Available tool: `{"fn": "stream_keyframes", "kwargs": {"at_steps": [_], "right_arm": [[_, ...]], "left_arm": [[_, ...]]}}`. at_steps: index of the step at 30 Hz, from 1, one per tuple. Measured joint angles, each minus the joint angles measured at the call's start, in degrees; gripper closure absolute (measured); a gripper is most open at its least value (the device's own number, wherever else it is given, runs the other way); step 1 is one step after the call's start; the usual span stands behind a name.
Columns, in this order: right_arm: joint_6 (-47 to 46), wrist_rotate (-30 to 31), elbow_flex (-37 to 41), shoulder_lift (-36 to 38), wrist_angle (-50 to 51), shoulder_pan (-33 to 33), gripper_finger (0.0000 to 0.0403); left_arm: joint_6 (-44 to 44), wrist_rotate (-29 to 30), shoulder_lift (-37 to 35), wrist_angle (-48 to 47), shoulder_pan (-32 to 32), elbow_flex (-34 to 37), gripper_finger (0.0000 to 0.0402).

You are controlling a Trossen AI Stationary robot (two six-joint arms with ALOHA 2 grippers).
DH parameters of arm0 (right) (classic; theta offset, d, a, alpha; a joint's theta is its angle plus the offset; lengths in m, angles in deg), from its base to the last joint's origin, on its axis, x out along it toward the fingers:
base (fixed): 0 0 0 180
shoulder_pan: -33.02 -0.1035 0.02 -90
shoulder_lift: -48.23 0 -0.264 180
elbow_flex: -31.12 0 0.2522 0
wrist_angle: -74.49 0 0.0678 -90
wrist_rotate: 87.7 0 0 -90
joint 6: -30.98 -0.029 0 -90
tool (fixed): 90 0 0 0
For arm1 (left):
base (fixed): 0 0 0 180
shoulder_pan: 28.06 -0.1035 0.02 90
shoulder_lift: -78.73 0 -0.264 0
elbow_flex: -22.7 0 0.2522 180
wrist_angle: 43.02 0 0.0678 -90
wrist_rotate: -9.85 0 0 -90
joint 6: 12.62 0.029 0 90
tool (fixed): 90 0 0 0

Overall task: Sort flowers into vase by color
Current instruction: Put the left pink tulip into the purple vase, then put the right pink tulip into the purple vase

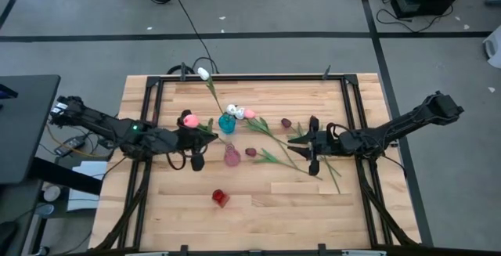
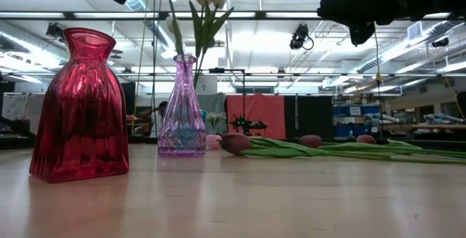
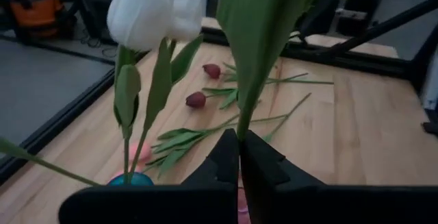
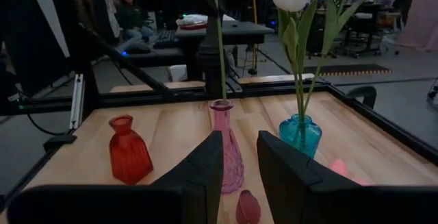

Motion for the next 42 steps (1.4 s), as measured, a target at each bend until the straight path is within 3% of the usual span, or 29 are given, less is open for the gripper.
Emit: {"fn": "stream_keyframes", "kwargs": {"at_steps": [14, 21, 34, 42], "right_arm": [[2.49, 0.17, 0.01, -1.63, -1.65, 0.98, 0.03], [2.57, -3.19, -0.01, -1.58, -2.51, 3.13, 0.03], [-1.22, -10.24, -0.01, -1.6, -0.2, 8.59, 0.03], [-8.22, -10.01, -0.01, -1.6, 9.7, 13.23, 0.03]], "left_arm": [[-4.41, -6.28, 8.66, 3.57, -6.21, 0.0, 0.039], [-4.18, -11.64, 12.43, 4.73, -9.19, 0.0, 0.0373], [-1.22, -11.41, 12.55, 3.82, -10.21, 0.0, 0.0225], [0.09, -10.5, 9.01, -0.96, -10.25, 0.0, 0.0205]]}}
